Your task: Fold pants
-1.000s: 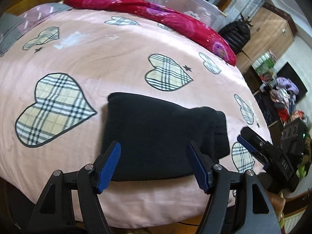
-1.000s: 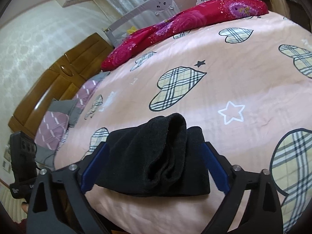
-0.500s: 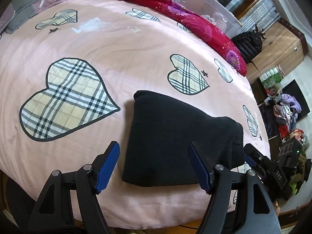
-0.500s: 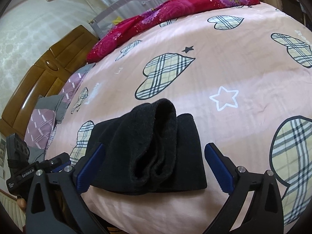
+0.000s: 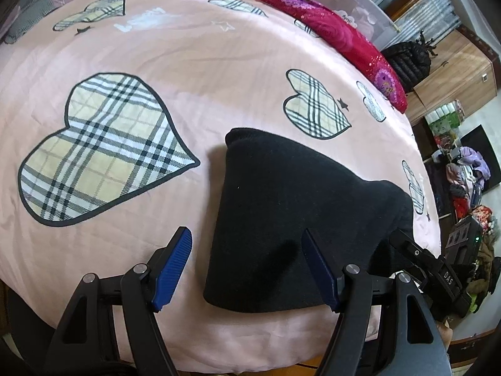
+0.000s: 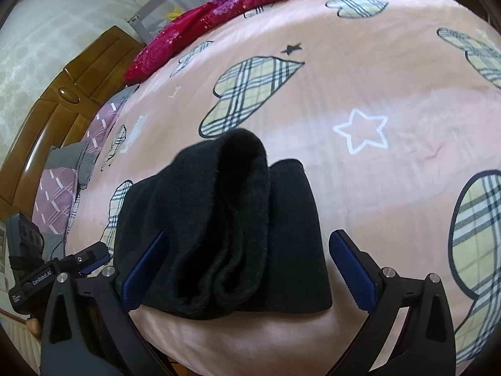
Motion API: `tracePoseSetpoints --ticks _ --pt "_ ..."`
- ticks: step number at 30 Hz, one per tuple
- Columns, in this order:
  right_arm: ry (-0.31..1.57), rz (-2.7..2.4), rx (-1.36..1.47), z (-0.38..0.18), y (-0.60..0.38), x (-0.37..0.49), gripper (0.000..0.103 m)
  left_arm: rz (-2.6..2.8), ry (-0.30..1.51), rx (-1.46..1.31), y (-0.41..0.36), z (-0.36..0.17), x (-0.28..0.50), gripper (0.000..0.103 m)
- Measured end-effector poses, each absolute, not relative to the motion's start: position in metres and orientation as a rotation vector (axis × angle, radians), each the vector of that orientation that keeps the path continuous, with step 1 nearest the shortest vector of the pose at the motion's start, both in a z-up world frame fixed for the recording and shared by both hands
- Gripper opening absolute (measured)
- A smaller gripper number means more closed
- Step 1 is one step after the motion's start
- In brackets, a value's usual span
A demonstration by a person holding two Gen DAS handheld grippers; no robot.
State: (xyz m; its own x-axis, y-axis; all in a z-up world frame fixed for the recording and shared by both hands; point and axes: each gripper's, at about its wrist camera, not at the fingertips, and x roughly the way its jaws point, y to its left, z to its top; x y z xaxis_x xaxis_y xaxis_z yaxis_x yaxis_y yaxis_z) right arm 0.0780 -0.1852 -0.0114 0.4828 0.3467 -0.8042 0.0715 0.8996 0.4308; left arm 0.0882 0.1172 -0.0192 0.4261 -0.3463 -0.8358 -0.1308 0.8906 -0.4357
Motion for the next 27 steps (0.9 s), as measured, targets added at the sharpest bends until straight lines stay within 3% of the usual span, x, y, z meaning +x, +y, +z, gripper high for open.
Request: tracePoseSetpoints --ticks 9,13,27 --pt "1.083 0.200 0.488 -0.030 -0.189 0.080 0.101 -0.147 1.174 -0.483 0.114 -0.036 0.100 0.075" --pt "1.089 0.235 0.516 -0.039 -0.193 0.079 0.086 -0.154 1.188 -0.477 0.109 -0.042 0.105 0.077" --pt "1.075 0.315 0.581 -0.051 -0.209 0.073 0.063 -0.175 1.233 -0.485 0.094 -0.059 0.126 0.084"
